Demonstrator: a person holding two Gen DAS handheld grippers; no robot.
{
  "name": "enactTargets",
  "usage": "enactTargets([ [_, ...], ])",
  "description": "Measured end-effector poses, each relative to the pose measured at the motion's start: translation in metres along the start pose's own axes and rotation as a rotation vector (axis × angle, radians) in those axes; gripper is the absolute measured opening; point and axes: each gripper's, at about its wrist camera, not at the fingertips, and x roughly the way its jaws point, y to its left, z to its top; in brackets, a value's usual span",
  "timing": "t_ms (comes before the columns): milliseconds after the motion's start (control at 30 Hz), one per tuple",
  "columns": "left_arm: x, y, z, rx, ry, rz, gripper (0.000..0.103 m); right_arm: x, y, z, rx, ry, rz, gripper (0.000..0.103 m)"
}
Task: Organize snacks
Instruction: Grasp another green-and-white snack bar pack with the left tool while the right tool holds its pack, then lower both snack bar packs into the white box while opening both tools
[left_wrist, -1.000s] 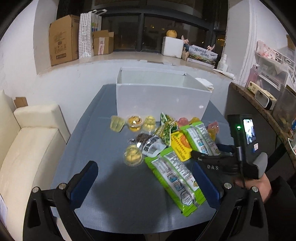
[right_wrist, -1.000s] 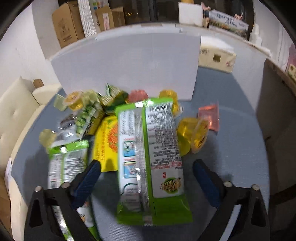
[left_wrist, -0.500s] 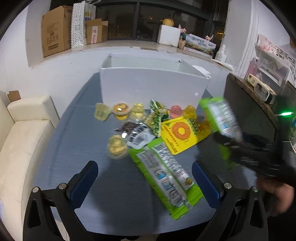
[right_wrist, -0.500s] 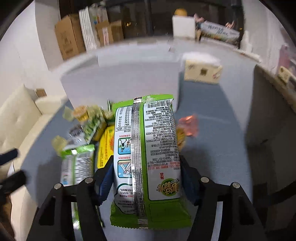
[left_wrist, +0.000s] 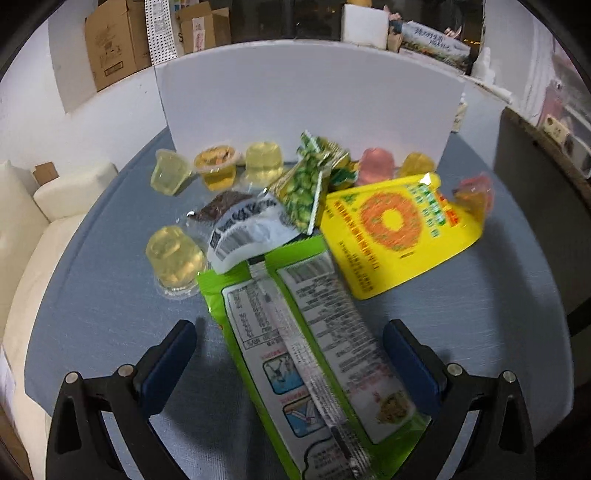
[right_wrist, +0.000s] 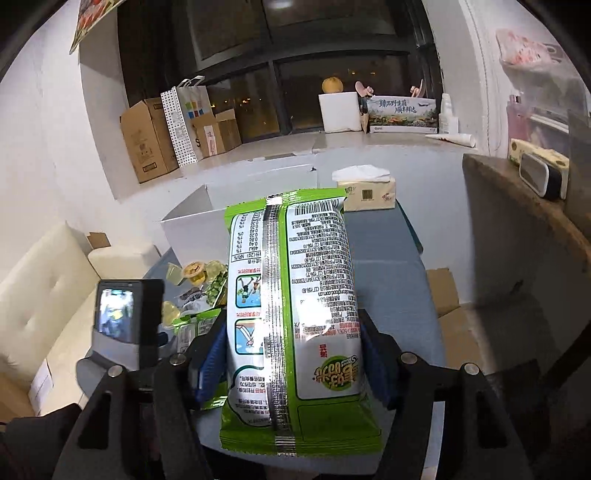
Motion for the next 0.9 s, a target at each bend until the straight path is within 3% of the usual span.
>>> enactTargets([
  [167,-0.002,-0.001,-0.006,0.007,-0.016,-0.013,0.099,0.0,-0.001,-0.005,0.006,0.007,0.014,0.069],
  [233,-0.007,-0.001,-0.008,0.016,-0.025,-0.034,0.085,0.0,-0.001,-0.006,0.007,0.007,0.019,0.069],
  [367,-0.015,-0.002,-0.013,0.044,-0.022,-0.077,0.079,0.002,-0.003,-0.006,0.015,0.014,0.027,0.069],
  [433,-0.024,0.001,-0.014,0.053,-0.033,-0.094,0.069,0.002,-0.004,-0.005,0.015,0.014,0.028,0.069],
  [667,-0.085,0.01,-0.007,0.157,-0.149,-0.194,0.069,0.014,-0.003,0.001,0.016,0.022,0.04,0.069],
  [900,-0.116,0.026,0.032,0.189,-0.236,-0.253,0.069,0.028,0.011,0.019,0.006,0.015,0.071,0.069],
])
